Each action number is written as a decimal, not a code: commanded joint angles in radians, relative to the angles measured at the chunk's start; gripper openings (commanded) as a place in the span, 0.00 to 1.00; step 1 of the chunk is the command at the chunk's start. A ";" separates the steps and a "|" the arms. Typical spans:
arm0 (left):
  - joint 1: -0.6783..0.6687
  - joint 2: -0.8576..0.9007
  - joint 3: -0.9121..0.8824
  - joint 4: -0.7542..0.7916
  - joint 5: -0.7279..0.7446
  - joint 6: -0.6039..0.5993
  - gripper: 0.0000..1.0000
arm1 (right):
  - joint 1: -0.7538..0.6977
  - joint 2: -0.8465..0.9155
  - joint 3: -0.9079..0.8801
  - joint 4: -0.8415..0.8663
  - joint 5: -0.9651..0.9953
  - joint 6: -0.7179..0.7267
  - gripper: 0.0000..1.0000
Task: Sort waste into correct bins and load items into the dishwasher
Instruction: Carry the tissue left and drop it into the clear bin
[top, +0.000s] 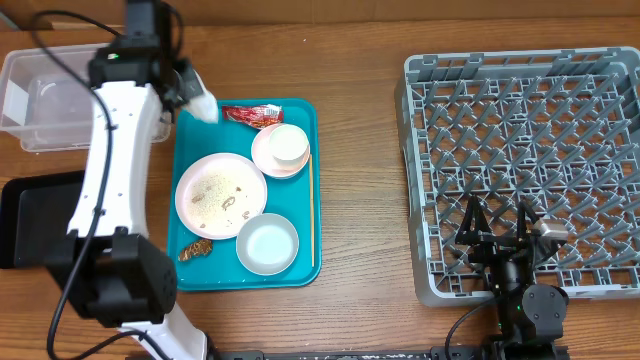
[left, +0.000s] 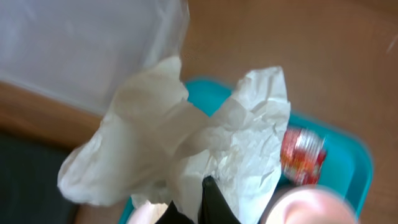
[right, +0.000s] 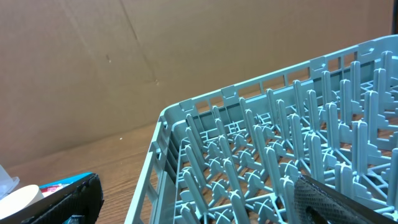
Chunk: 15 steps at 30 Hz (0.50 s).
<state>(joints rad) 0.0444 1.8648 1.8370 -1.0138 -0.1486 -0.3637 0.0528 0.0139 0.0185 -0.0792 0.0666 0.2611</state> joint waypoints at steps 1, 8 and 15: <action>0.047 -0.033 0.025 0.097 -0.023 0.030 0.04 | -0.003 -0.011 -0.010 0.003 -0.002 -0.003 1.00; 0.117 0.017 0.024 0.312 -0.098 0.051 0.04 | -0.003 -0.011 -0.010 0.003 -0.002 -0.003 1.00; 0.197 0.141 0.024 0.435 -0.110 0.121 0.08 | -0.003 -0.011 -0.010 0.003 -0.002 -0.003 1.00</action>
<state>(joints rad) 0.2066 1.9335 1.8477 -0.5884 -0.2253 -0.2886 0.0528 0.0139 0.0185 -0.0795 0.0662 0.2611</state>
